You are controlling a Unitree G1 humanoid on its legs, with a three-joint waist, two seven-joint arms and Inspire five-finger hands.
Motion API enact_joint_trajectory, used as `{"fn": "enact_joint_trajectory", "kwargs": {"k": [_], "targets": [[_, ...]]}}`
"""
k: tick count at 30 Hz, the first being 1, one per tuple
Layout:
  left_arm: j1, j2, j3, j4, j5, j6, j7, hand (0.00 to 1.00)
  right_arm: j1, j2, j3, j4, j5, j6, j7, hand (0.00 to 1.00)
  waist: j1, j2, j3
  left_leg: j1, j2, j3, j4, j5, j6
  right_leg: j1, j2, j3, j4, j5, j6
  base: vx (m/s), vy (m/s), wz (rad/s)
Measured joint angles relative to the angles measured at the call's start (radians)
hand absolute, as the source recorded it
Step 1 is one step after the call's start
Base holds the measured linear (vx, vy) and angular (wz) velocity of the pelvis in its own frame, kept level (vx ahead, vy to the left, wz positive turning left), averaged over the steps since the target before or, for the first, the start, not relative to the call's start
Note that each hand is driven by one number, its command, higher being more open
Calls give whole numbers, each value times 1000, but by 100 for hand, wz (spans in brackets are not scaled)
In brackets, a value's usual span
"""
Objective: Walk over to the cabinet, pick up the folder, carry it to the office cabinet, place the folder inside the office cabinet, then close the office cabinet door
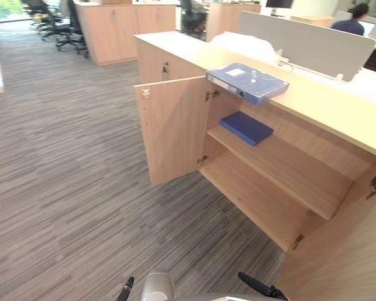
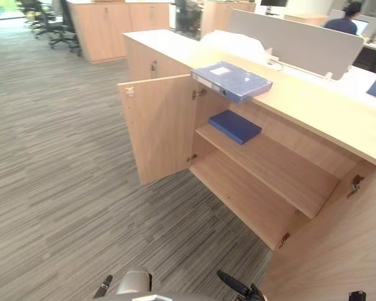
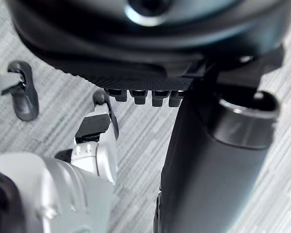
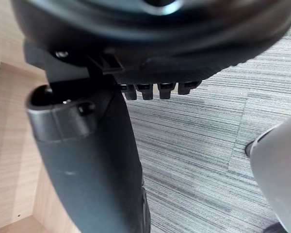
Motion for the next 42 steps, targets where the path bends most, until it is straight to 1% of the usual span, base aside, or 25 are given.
{"fn": "enact_joint_trajectory", "kwargs": {"k": [2, 3, 4, 5, 8, 10, 11, 12, 14, 16, 17, 18, 20, 22, 23, 24, 27, 28, 32, 33, 35, 38, 40, 41, 42], "targets": [[-29, -1, -5, 1, -6, -10, 1, 100, 3, -10, 34, -3, -1, -3, -1, 100, 0, 6, 4, 4, -13, -47, -176, 88, 0, 34, -30, 27, 1, -34, 50, 394, 352, -40], [-30, -2, -6, 2, -6, -11, 2, 100, 5, -13, 54, -4, -2, -3, 1, 100, 0, 16, 0, 15, -18, -28, -180, 177, -15, 48, -51, 48, 6, -57, 78, 399, 348, -44], [-30, -2, -6, 2, -6, -16, 5, 100, 7, -13, 61, -4, -3, -3, 2, 100, 0, 14, -6, 16, -24, -17, -175, 214, -19, 50, -63, 59, 8, -67, 91, 417, 372, -58], [-29, 0, -4, 0, -4, -28, 14, 100, 7, -6, 74, -3, -4, -1, 5, 100, 6, 1, -15, 12, -36, 18, -150, 232, -25, 50, -95, 85, 15, -87, 111, 380, 368, -68], [-36, 2, 18, 1, -1, -43, 34, 100, 8, 12, 74, -16, -9, -1, 17, 100, 5, -24, -48, 37, -69, 111, -154, 183, 18, -14, -175, 113, 115, -82, 134, 287, 331, -67], [-35, 4, 18, 1, 21, -43, 37, 100, 8, 15, 43, -16, -31, 5, 27, 100, 6, -33, -56, 90, -87, 157, -202, 180, 37, -75, -216, 119, 261, -81, 135, 176, 232, -63], [-34, 6, 17, 3, 40, -42, 37, 100, 10, 14, 20, -18, -47, 8, 28, 100, 6, -32, -55, 141, -107, 187, -235, 177, 56, -156, -250, 123, 455, -68, 145, 199, 268, -63], [-34, 11, 13, 10, 56, -41, 35, 100, 23, 15, -16, -20, -46, 14, 30, 100, 1, -34, -50, 201, -132, 216, -262, 168, 77, -251, -293, 123, 685, 0, 107, 199, 260, -48], [-31, 16, 13, 32, 73, -38, 32, 100, 23, 6, -53, -24, -45, 18, 30, 100, -16, -26, -54, 271, -147, 248, -284, 159, 106, -321, -357, 72, 855, 70, 80, 227, 192, -34], [-33, 16, 14, 43, 104, -27, 22, 100, 23, 1, -61, -24, -46, 14, 33, 100, -34, -13, -61, 320, -138, 257, -323, 149, 112, -356, -396, -26, 857, 130, 56, 194, 86, -30], [-34, 11, 14, 48, 135, -23, 13, 100, 21, 2, -75, -26, -46, 7, 34, 100, -34, 0, -68, 339, -111, 271, -344, 145, 107, -360, -390, -66, 840, 117, 67, 205, -1, -48], [-36, 9, 14, 52, 152, -22, 9, 100, 15, 0, -82, -26, -48, 6, 40, 100, -32, 8, -63, 350, -84, 280, -363, 141, 101, -375, -376, -114, 825, 37, 94, 236, -21, -52], [-36, 10, 9, 61, 162, -22, 8, 100, 7, -2, -88, -25, -47, 5, 42, 100, -36, 15, -54, 375, -40, 280, -389, 134, 92, -389, -342, -196, 728, -49, 122, 149, -101, -37], [-34, 16, 4, 65, 179, -23, 4, 100, 10, -2, -87, -27, -44, 0, 41, 100, -35, 10, -43, 412, -7, 282, -404, 117, 63, -386, -316, -284, 552, -54, 133, 178, -198, -13], [-30, 28, 5, 71, 189, -22, -6, 100, 15, 5, -77, -27, -44, -2, 41, 100, -32, -12, -38, 432, -7, 284, -402, 101, 36, -365, -308, -315, 400, -2, 138, 170, -257, 3], [-26, 39, 6, 72, 200, -22, -11, 100, 21, 9, -74, -27, -38, -3, 43, 100, -32, -26, -34, 445, -16, 280, -399, 91, 23, -360, -308, -325, 354, 29, 91, 270, -359, 9], [-13, -2, 6, 103, 263, -7, -31, 100, 17, -29, -51, -27, -54, -3, 50, 100, -25, 54, -65, 451, 93, 230, -355, 42, -24, -304, -175, -356, 281, -16, 68, 349, -350, -5], [-14, -2, 8, 105, 265, -1, -32, 100, 13, -34, -39, -27, -54, -3, 49, 100, -25, 57, -63, 437, 109, 223, -312, 37, -33, -295, -156, -356, 270, -23, 64, 338, -302, -15], [-9, -3, 40, 103, 271, 18, -28, 100, 13, -35, -15, -22, -42, -1, 34, 100, -8, 58, -34, 160, 168, 114, 392, 28, -40, -186, -51, -312, 193, -48, 32, 319, -181, -44], [-8, 1, 40, 94, 270, 21, -29, 100, 12, -33, 6, -18, -41, -1, 23, 100, -1, 49, -26, 94, 166, 129, 489, 19, -37, -138, -28, -284, 150, -48, 31, 237, -58, -54], [-8, 5, 40, 70, 270, 20, -29, 100, 9, -28, 19, -11, -42, 1, 22, 100, 4, 38, -22, 53, 148, 133, 447, 0, -26, -103, -24, -258, 117, -48, 32, 295, -26, -52], [-16, 6, 34, 53, 270, 19, -29, 100, -32, -28, 20, 24, -42, 9, 21, 100, 23, 17, -13, 48, 80, 86, 132, -26, -22, -61, -50, -175, 93, -42, 58, 403, 130, -76], [-16, -1, 9, 52, 270, 17, -28, 100, -37, -34, 18, 21, -42, 8, 22, 100, 22, 38, -23, 75, 18, -42, -131, 102, -7, -51, -64, -149, 94, -43, 91, 301, 230, -63], [-15, 10, -4, 58, 267, 15, -29, 100, -39, -34, 11, 22, -43, 8, 20, 100, 25, 32, -28, 94, -8, -75, -160, 182, -57, -37, -75, -132, 88, -49, 114, 232, 174, -24], [-19, 17, -10, 55, 263, 10, -29, 100, -38, -20, 9, 21, -43, 8, 21, 100, 18, 19, -31, 106, -21, -71, -179, 186, -50, -37, -96, -133, 86, -47, 120, 281, 179, -21]]}}
